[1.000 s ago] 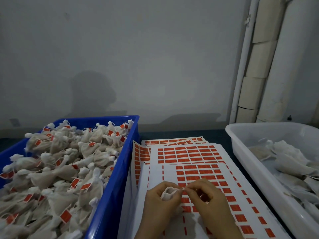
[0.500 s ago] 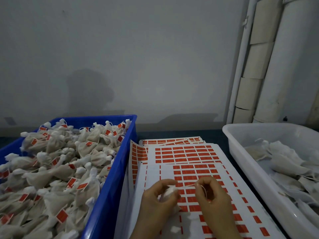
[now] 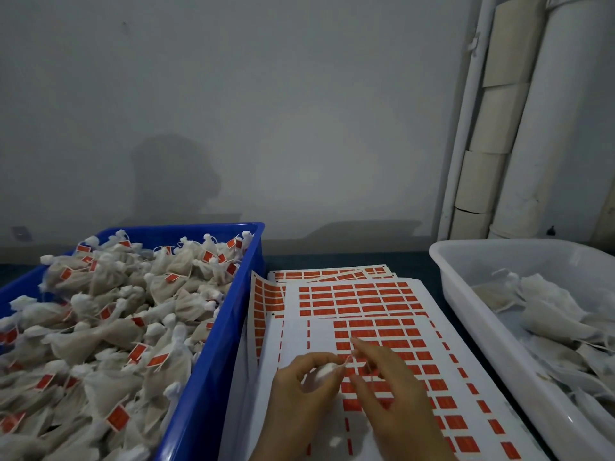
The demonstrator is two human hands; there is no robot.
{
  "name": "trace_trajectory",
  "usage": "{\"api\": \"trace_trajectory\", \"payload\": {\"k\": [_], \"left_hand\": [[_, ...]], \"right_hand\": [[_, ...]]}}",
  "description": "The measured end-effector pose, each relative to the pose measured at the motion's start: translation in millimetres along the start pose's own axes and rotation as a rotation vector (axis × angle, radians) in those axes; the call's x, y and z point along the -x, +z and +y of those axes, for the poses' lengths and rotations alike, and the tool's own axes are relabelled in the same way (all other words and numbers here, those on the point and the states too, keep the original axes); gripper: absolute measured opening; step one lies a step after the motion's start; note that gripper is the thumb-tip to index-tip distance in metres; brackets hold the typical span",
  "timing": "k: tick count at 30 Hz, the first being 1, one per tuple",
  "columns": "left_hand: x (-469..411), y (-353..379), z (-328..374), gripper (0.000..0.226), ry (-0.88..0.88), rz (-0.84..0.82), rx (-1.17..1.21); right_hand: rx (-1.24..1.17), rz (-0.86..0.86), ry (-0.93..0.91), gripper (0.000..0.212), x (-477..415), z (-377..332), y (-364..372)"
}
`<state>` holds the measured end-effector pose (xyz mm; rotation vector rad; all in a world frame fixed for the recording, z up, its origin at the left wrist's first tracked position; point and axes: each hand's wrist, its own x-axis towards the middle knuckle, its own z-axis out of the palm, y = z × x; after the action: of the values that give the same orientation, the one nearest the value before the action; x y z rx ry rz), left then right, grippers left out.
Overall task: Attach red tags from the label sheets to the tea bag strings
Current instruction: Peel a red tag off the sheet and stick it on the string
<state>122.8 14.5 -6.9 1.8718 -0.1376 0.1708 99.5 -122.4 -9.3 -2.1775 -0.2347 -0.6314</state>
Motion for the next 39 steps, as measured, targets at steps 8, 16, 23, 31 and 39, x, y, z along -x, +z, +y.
{"api": "trace_trajectory", "payload": {"k": [8, 16, 23, 31, 39], "left_hand": [[0.3, 0.5, -0.6, 0.009, 0.003, -0.022, -0.001], [1.7, 0.0, 2.0, 0.012, 0.025, -0.042, -0.013], [1.9, 0.0, 2.3, 0.015, 0.068, -0.085, 0.021], [2.7, -1.0, 5.2, 0.018, 0.118, -0.050, 0.067], [0.4, -3.1, 1.7, 0.028, 0.334, 0.050, -0.129]], "right_hand": [[0.105, 0.128, -0.163, 0.030, -4.3, 1.2, -3.3], [0.179, 0.044, -0.160, 0.039, -5.1, 6.3, -1.0], [0.168, 0.127, -0.168, 0.014, -3.6, 10.4, -1.1], [-0.014, 0.100, -0.041, 0.014, -2.2, 0.5, -4.0], [0.110, 0.256, -0.254, 0.011, -2.8, -1.9, -2.5]]}}
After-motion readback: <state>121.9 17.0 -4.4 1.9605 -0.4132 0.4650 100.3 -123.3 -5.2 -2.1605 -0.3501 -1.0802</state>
